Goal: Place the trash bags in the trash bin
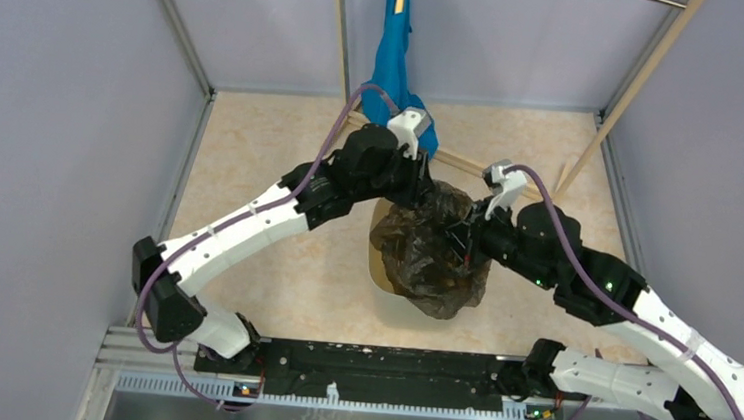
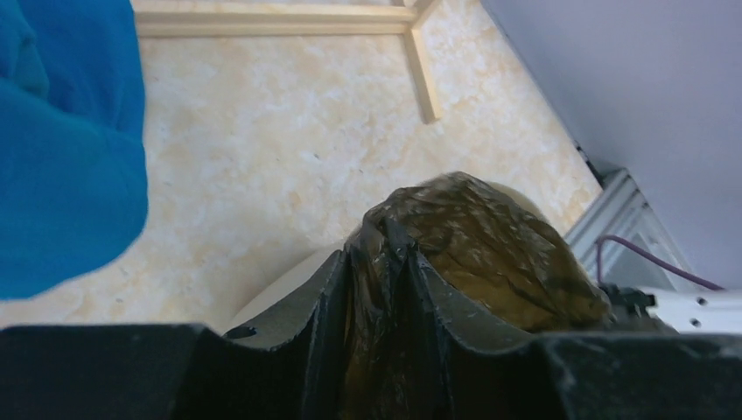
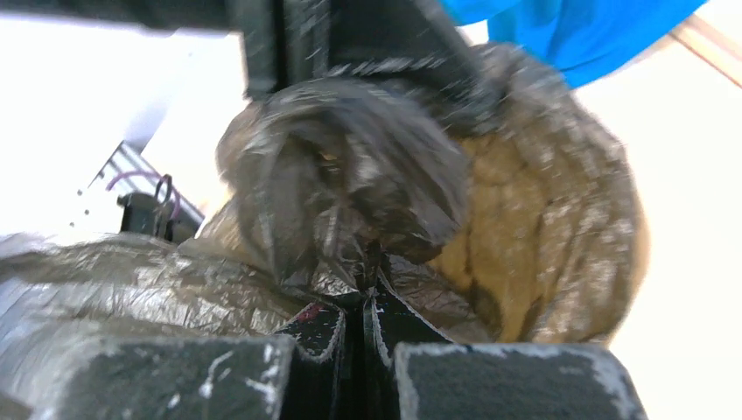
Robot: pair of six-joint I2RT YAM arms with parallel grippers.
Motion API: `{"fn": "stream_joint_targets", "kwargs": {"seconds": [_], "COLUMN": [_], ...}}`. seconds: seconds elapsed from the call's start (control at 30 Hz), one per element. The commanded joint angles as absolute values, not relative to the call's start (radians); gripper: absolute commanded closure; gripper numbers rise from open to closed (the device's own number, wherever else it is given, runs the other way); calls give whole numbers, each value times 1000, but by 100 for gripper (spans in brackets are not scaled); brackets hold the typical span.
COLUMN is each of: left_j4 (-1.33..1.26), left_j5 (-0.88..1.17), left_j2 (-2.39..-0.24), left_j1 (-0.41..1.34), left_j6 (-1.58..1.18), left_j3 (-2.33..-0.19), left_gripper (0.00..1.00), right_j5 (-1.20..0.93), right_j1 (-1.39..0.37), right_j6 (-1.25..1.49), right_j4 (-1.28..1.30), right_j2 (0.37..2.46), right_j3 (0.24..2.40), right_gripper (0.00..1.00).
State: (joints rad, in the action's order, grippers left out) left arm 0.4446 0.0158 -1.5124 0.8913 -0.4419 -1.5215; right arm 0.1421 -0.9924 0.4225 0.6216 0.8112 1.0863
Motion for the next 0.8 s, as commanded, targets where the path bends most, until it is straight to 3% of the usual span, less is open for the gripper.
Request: {"fn": "stream_joint_targets", "kwargs": {"seconds": [0.0,0.27,0.57,0.77], "left_j4": [336,349,597,642], "left_j5": [115,121,-52,-77], "left_j2": [-1400,-1428,-1404,-1264], "left_j1": [897,897,891,891], "left_j6": [-530,-539,-423,-440], "left_j3": [-1391,-1353,-1638,-1643], "left_gripper": [63,59,22,10], "right_j5": [313,379,389,413], "right_j1": [-983,-983,-983,-983], "right_j6": [480,513,499,490], "right_j4": [597,545,502,459], "right_j2": [860,920,886,928], "right_j3": [1166,1155,1051,1027], "right_gripper": [100,100,100,100]}}
